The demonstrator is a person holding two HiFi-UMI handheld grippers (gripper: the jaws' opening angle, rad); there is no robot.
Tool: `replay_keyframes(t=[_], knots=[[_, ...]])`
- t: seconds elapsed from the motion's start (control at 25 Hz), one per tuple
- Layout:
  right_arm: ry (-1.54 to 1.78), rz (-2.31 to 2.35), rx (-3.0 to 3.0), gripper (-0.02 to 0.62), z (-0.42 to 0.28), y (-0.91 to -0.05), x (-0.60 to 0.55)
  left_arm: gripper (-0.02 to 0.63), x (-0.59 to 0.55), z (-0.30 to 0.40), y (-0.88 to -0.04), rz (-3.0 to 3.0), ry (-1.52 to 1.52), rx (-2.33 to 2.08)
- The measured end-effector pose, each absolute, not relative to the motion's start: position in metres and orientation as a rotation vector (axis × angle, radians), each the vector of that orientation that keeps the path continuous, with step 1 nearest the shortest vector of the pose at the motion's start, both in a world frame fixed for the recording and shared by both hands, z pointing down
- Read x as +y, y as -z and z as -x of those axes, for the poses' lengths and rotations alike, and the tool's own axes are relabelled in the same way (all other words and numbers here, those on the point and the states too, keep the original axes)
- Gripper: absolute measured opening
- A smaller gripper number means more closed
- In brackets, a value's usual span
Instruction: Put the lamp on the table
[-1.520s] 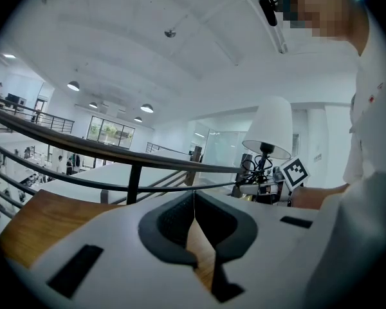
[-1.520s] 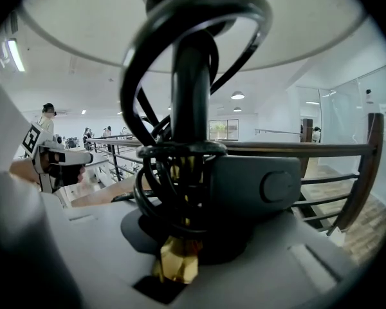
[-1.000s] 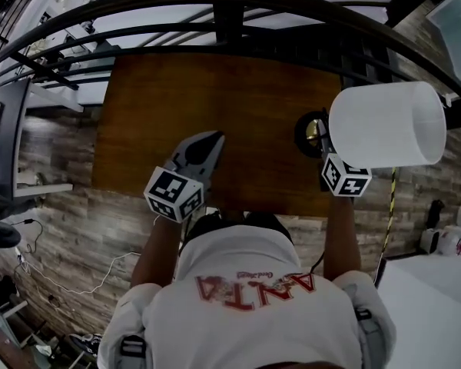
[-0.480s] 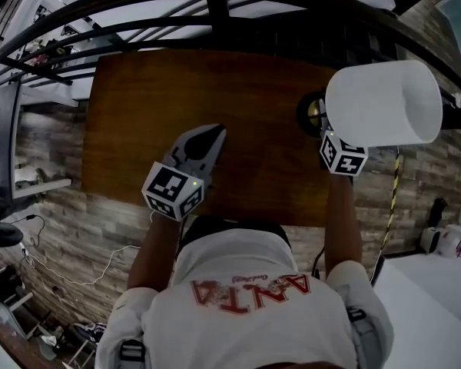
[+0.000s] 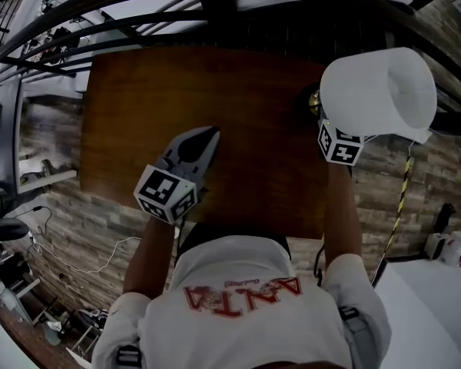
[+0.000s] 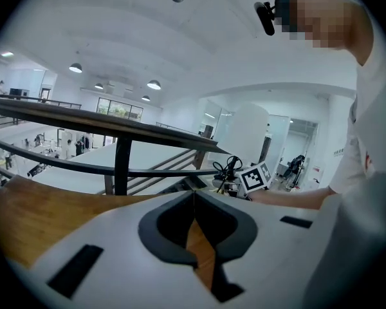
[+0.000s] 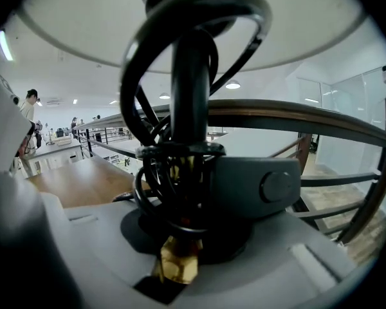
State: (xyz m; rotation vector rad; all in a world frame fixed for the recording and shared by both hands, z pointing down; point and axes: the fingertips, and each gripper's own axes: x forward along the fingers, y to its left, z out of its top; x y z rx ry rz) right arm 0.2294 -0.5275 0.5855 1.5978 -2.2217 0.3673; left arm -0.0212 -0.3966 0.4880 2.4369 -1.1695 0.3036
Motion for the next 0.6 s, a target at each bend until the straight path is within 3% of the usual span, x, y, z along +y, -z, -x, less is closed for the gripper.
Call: replay_keyframes(t=[0.6], knots=[[-0.340, -1.597, -2.154, 0.078, -0.239, -0.637, -0.574, 0.009, -0.414, 0.015, -0.520, -2.402, -0.371, -1.141]])
